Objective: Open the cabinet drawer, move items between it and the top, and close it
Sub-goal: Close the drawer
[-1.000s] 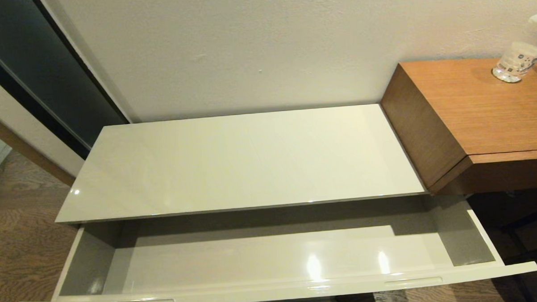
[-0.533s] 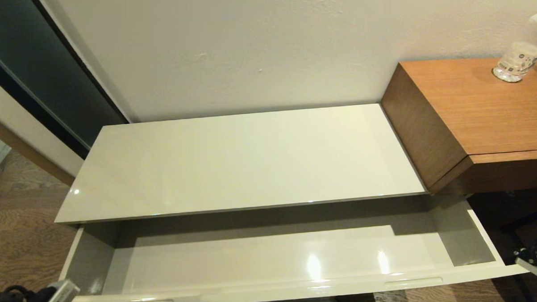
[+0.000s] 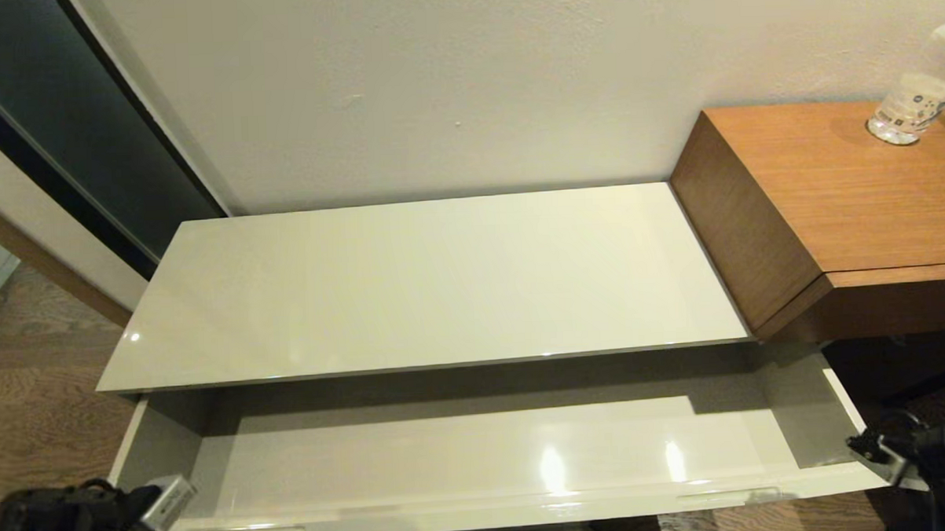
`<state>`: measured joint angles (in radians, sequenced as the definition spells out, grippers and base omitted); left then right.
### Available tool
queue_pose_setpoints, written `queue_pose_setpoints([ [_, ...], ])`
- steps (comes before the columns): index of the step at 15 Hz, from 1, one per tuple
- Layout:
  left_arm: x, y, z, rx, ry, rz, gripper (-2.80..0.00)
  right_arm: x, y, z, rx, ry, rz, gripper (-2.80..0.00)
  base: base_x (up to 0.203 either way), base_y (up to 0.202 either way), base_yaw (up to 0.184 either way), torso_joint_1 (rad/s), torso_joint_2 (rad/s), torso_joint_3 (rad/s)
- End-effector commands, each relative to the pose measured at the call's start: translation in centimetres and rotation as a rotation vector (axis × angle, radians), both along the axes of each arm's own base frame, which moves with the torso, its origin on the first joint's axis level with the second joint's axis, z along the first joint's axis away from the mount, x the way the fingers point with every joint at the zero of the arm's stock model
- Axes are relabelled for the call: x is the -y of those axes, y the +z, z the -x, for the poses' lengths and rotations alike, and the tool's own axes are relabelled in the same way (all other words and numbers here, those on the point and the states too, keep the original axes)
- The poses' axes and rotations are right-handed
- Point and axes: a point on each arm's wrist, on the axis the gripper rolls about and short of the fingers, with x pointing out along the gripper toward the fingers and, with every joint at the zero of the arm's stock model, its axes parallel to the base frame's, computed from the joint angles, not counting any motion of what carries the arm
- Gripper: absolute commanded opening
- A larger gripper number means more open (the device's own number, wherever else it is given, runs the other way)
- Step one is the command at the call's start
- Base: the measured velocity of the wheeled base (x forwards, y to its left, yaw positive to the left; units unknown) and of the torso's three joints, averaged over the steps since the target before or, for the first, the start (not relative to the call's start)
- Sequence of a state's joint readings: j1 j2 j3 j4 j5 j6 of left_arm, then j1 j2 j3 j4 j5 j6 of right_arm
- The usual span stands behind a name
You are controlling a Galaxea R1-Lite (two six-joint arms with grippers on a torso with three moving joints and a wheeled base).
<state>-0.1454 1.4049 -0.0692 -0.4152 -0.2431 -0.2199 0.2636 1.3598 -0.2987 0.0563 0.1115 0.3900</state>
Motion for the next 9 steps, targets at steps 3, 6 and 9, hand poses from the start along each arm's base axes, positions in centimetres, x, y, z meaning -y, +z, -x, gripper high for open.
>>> queue_pose_setpoints([
  [3,0.9,-2.7,-1.8,-0.023,-0.037,-0.052,-2.8,-0.7,-0.3,-2.5,-0.034,0.003,0.002,-2.8,0.0,0.0,0.0,0.0,0.0,0.0],
  [6,1.2,-3.3,-1.9,-0.042,-0.058,-0.079,-2.8,-1.1,-1.4,-3.8,-0.082,0.001,0.014,-2.8,0.0,0.0,0.0,0.0,0.0,0.0],
  [9,1.6,-3.7,-2.0,-0.064,-0.079,-0.091,-2.8,-1.6,-2.7,-5.6,-0.099,-0.002,0.017,-2.8,0.0,0.0,0.0,0.0,0.0,0.0],
])
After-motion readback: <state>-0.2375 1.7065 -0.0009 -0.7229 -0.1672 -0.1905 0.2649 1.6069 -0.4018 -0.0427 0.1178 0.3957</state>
